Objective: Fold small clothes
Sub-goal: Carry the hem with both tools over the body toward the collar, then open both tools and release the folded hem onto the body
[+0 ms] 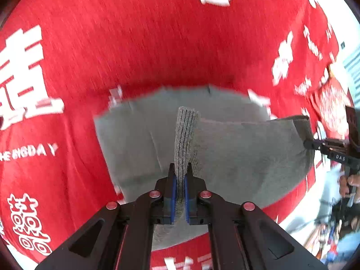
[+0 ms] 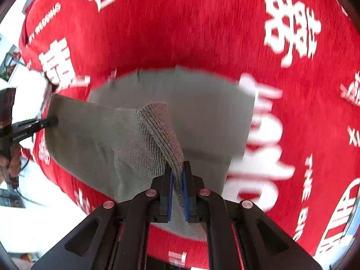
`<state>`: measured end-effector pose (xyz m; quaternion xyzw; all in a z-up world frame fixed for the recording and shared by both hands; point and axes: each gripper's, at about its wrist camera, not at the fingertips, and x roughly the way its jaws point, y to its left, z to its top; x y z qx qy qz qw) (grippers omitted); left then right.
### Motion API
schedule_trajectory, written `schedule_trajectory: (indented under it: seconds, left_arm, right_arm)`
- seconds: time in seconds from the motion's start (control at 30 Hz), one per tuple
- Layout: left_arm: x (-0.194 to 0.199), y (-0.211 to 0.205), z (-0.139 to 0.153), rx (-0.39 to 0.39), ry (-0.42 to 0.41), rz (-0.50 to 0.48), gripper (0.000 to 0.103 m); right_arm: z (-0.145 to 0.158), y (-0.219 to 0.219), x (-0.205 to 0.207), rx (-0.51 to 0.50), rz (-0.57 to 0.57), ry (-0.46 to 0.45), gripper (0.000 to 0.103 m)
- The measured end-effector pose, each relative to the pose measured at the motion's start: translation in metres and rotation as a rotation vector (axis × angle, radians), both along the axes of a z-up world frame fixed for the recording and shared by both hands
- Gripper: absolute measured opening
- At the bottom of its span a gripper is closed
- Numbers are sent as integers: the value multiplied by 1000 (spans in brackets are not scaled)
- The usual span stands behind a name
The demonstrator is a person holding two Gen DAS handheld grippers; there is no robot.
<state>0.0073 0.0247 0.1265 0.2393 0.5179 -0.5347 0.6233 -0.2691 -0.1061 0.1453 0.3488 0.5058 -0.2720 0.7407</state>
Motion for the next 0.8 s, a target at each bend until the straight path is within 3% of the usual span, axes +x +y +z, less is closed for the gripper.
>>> schedule_trajectory:
  seconds: [0.1,0.2,0.37,0.57,0.67,0.7,0.73,0.77,0.8]
  left_arm:
    - [17,-28,2,-25,-50,57,6]
    - [37,-56,-15,-12,-73,124,6]
    - [47,-101,-72,80,-130,190,6]
    - [55,-118,-147,232,-146,272,6]
    - [56,-120,-159,250,-169,286,7]
    - [57,-121,-160,252,-171,289,10]
    - [60,-121,-159,262,-189,301,23]
    - [62,-122,-159,275,-214,316,47]
    - [67,-120,-157,295,-251,346,60]
  right_arm:
    - [2,-38,17,-29,-23,-26,8]
    - [-11,-70,31,-33,-37,-33,8]
    - [-66,-114,61,16,-55,0,8]
    - [-137,-145,70,138,-159,27,8]
    - [-160,-149,64,167,-200,39,8]
    - [-163,-153,58,183,-236,13,8]
    - [-164,-157,53,193,-266,1,9]
    - [-165,-160,48,201,-300,-9,13]
    - [-165,-165,40,200,-356,-6,13]
